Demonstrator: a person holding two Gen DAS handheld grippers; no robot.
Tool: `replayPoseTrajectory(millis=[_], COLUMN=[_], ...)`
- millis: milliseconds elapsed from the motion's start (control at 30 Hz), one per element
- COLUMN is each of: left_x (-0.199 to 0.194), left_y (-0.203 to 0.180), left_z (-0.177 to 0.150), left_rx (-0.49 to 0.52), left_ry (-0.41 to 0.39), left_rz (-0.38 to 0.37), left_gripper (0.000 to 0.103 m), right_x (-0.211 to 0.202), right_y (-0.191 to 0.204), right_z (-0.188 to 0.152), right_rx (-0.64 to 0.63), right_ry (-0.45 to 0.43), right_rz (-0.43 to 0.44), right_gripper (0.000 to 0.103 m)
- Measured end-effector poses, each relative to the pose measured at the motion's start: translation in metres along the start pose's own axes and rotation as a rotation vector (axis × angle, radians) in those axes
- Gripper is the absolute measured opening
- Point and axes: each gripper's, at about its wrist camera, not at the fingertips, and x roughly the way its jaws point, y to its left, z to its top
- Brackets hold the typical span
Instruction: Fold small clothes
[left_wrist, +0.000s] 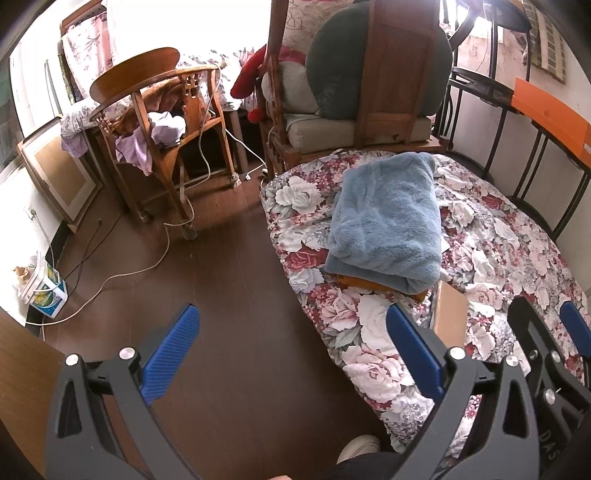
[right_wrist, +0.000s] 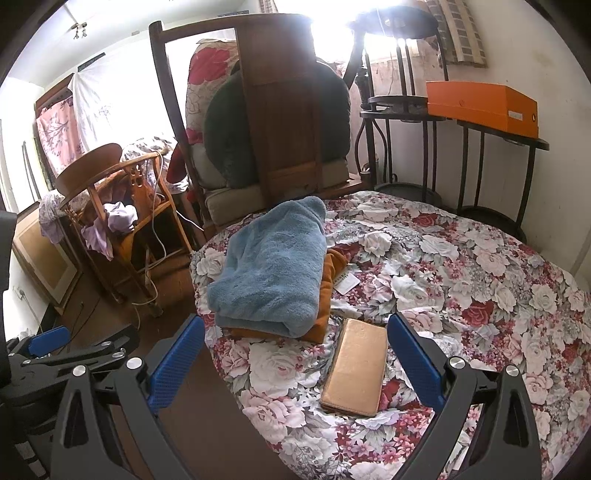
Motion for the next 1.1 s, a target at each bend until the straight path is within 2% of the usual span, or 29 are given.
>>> replayPoseTrajectory(millis=[1100], left_x=[0.0005], left_y=[-0.0060], left_z=[0.0048], left_rx=[0.014], left_ry=[-0.002], left_rz=[-0.008], left_gripper=[0.099], right_x=[0.0015], right_y=[-0.0024], right_z=[0.0031], right_rx=[0.016], right_ry=[-0.014], right_rz=[-0.010], right_gripper=[0.099])
